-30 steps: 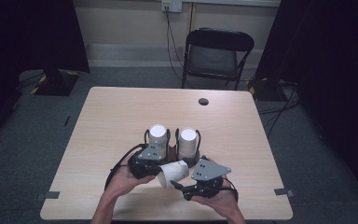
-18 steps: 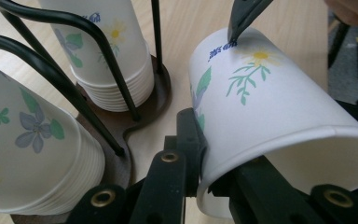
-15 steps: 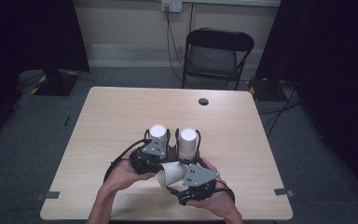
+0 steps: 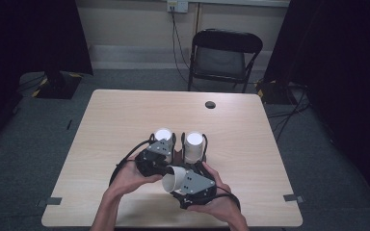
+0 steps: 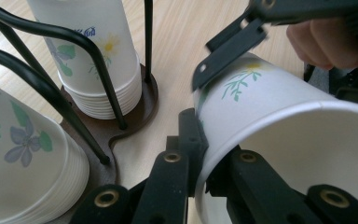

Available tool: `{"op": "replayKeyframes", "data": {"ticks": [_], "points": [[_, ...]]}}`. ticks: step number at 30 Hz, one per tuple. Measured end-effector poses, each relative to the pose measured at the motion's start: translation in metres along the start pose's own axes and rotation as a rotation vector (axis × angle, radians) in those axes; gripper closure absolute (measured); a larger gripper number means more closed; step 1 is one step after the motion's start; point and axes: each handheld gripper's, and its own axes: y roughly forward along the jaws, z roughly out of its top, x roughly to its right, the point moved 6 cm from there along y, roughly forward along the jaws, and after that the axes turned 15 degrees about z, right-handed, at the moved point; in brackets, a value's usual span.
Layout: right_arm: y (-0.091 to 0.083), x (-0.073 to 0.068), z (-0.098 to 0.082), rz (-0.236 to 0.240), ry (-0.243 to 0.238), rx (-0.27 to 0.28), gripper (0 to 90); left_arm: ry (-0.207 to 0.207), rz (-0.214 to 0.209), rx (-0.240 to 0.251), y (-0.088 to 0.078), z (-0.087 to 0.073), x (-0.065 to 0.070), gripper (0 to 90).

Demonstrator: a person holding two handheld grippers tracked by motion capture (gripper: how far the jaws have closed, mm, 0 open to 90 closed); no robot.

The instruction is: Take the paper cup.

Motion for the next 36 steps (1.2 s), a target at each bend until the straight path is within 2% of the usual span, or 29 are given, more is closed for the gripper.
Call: {"op": "replayKeyframes", "data": {"ticks": [5, 13, 15, 20, 24, 27, 36], "points": [[0.008, 0.001, 0.001, -0.022, -0.023, -0.031, 16.8, -0.006, -0.008, -0.018, 0.003, 0.003, 0.003, 87.9], [0.008, -0.001, 0.004, -0.044, -0.045, -0.033, 20.9, -0.031, 0.006, -0.050, 0.008, 0.001, 0.002, 88.1], [0.007, -0.002, 0.005, -0.046, -0.047, -0.031, 21.5, -0.042, -0.004, -0.046, 0.008, 0.001, 0.003, 88.0], [0.005, -0.003, 0.006, -0.057, -0.044, -0.010, 23.1, -0.043, 0.011, -0.026, 0.005, 0.002, 0.003, 87.0], [0.004, -0.003, 0.007, -0.055, -0.045, 0.000, 23.5, -0.067, 0.028, -0.014, 0.004, 0.002, 0.004, 85.7], [0.004, -0.002, 0.007, -0.058, -0.046, 0.004, 24.1, -0.074, 0.026, -0.003, 0.004, 0.002, 0.003, 84.3], [-0.001, 0.003, 0.006, -0.098, -0.013, 0.031, 26.0, -0.110, 0.035, 0.028, 0.002, -0.002, 0.002, 79.4]]}}
